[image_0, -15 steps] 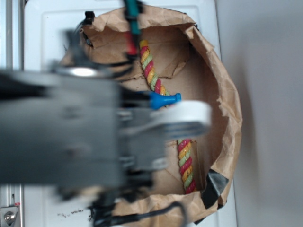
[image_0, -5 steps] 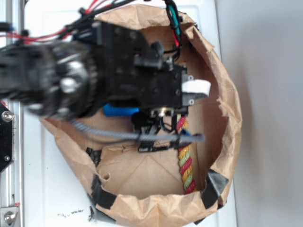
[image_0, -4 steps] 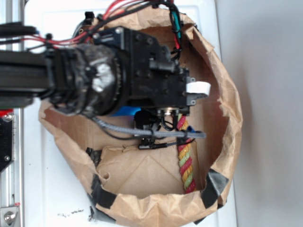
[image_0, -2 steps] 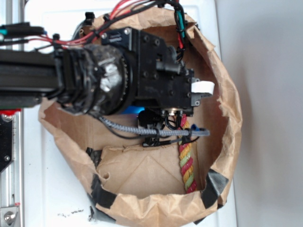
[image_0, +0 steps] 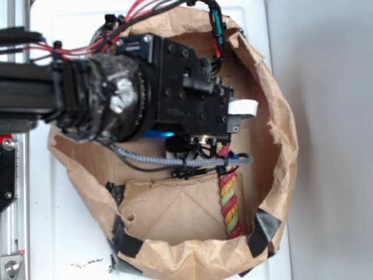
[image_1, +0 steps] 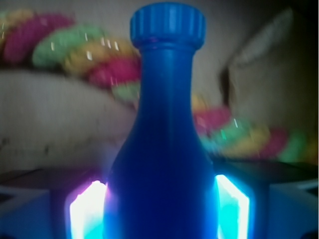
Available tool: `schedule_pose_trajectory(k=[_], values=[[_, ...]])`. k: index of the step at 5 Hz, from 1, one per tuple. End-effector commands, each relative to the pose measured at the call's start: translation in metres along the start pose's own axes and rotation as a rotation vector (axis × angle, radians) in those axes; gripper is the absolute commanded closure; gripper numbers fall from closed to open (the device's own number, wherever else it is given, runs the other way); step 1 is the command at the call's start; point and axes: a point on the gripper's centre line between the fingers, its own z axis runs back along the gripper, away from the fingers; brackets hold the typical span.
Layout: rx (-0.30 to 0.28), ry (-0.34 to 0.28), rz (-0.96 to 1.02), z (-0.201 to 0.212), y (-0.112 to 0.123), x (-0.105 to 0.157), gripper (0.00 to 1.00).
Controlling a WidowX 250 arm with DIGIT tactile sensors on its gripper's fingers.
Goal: Grab the blue bottle.
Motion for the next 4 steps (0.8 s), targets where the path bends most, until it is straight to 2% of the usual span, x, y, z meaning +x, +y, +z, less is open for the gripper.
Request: schedule_pose_trajectory(k=[1,2,3,4], values=[[0.126,-0.048,0.109,0.114,0.002,0.015,1.00],[0.086,-0.079,0.136,0.140,0.007,0.013,1.00],[0.022,-0.089,0.133,0.156,0.010,0.011,1.00],[-0.008,-0.103,0.140,0.170,0.011,0.012,1.00]])
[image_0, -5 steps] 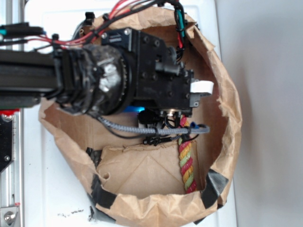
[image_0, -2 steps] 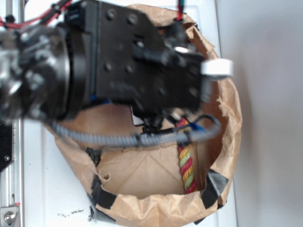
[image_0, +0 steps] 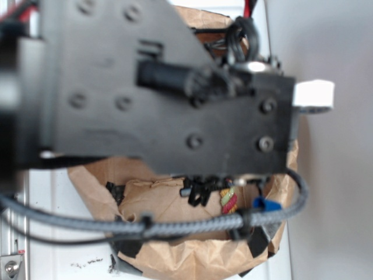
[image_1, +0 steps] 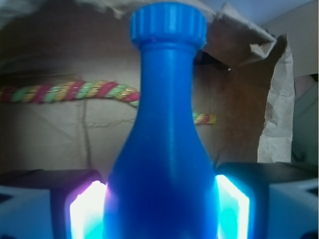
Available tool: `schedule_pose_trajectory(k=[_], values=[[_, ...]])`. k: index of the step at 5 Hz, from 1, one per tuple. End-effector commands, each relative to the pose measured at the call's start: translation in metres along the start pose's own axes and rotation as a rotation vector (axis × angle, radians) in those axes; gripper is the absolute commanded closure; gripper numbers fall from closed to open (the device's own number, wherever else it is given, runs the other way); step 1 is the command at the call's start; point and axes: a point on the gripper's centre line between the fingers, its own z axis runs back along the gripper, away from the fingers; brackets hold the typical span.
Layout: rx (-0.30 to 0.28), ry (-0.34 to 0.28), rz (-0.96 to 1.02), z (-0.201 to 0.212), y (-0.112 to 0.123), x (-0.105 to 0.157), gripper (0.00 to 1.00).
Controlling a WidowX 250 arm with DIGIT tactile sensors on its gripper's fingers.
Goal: Grab the blue bottle.
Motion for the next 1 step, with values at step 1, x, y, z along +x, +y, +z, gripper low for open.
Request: schedule_pose_trajectory(k=[1], values=[[-0.008,-0.093,0.036,0.0398,0.0055,0.0090,1.00]])
